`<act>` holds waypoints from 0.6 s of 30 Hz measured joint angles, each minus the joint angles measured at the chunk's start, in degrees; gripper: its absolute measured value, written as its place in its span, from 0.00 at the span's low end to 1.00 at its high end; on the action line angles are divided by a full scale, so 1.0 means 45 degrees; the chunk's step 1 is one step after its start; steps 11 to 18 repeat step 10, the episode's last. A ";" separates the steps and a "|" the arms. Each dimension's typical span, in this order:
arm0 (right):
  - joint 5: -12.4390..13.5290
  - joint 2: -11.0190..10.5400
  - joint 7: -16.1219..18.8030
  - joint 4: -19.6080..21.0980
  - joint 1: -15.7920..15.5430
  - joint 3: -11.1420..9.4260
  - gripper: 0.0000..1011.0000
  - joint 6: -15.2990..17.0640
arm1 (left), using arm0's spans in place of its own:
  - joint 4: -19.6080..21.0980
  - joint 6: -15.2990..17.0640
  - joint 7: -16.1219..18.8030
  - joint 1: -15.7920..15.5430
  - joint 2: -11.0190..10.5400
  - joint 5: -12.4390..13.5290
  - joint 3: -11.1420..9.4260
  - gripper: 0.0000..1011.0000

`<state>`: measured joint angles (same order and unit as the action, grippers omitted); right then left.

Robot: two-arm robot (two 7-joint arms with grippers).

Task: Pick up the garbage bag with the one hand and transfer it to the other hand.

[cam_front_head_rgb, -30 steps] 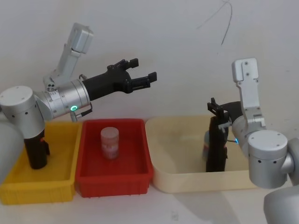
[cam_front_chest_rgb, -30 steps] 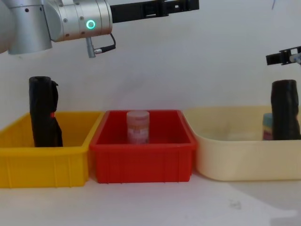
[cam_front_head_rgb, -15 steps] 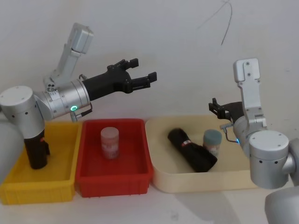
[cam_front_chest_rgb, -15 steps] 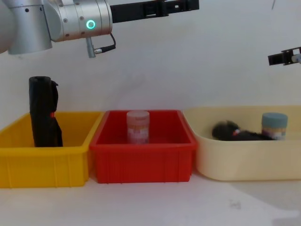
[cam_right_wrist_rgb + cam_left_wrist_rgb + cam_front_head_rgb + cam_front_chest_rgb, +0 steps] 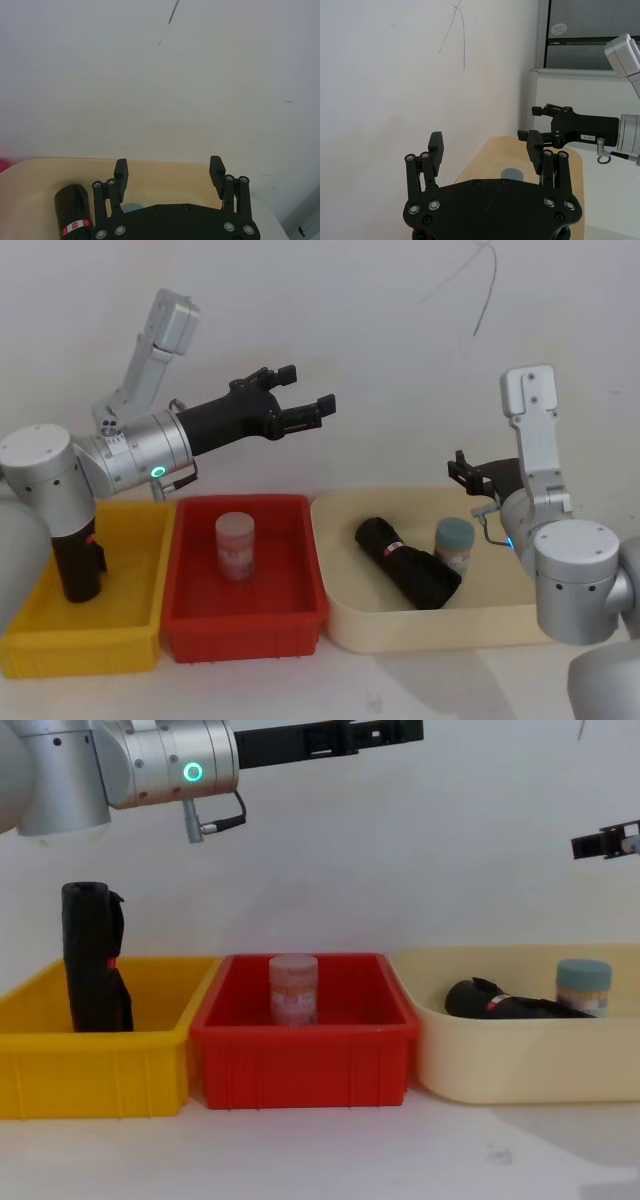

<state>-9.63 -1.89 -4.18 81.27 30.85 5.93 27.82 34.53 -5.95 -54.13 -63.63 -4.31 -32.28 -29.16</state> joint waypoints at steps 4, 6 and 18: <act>0.0000 0.0000 0.0000 0.0006 -0.0002 -0.0001 0.99 0.0000 | 0.0000 0.0000 0.0000 0.0000 0.0000 0.0000 0.0000 0.99; 0.0000 -0.0001 0.0000 0.0006 -0.0002 0.0000 0.99 0.0000 | 0.0000 0.0000 0.0000 0.0000 0.0000 0.0000 0.0000 0.99; 0.0000 0.0000 0.0000 0.0006 -0.0002 0.0000 0.99 0.0000 | 0.0000 0.0000 0.0000 0.0000 0.0000 0.0000 -0.0001 0.99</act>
